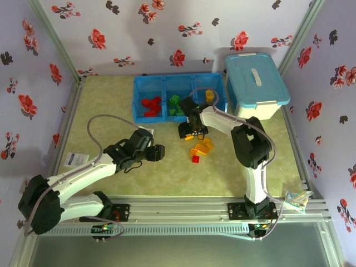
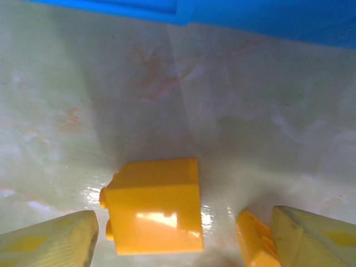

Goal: Sort the legos into containers by color
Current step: Pick up the lego from the center of the table, then place the lego in the container.

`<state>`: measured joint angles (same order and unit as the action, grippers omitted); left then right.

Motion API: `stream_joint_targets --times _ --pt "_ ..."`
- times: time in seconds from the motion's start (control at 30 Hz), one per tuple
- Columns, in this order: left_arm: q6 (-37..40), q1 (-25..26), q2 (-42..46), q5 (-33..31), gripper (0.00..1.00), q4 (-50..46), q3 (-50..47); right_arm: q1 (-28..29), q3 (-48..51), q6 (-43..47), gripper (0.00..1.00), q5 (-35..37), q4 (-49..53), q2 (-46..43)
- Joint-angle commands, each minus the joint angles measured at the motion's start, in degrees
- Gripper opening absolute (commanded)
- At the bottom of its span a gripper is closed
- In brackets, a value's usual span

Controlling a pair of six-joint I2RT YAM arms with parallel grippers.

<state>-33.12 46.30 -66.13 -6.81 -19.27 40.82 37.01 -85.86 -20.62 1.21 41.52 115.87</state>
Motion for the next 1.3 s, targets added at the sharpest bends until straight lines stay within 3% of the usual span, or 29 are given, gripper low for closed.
stream_joint_targets --times 0.0,0.37,0.7,1.03,1.27 --pt "-0.9 0.4 1.2 0.0 0.7 0.5 -1.3 1.2 -3.3 -1.2 0.8 0.0 1.3 1.8" --pt "-1.3 0.4 2.5 -0.6 0.7 0.3 -2.8 3.2 -4.0 -2.2 0.71 0.8 1.9 5.0" --pt "-1.4 0.4 2.6 -0.7 0.7 0.5 -2.9 3.8 -5.3 -1.8 0.4 4.7 4.4 2.5" --pt "-1.2 0.4 2.2 -0.7 0.7 0.7 -2.9 3.0 -5.5 -0.2 0.39 13.4 8.1 -6.8" --pt "-0.9 0.5 2.5 -0.7 0.7 0.4 -2.8 -4.8 -4.5 1.0 0.39 13.0 7.8 -11.8"
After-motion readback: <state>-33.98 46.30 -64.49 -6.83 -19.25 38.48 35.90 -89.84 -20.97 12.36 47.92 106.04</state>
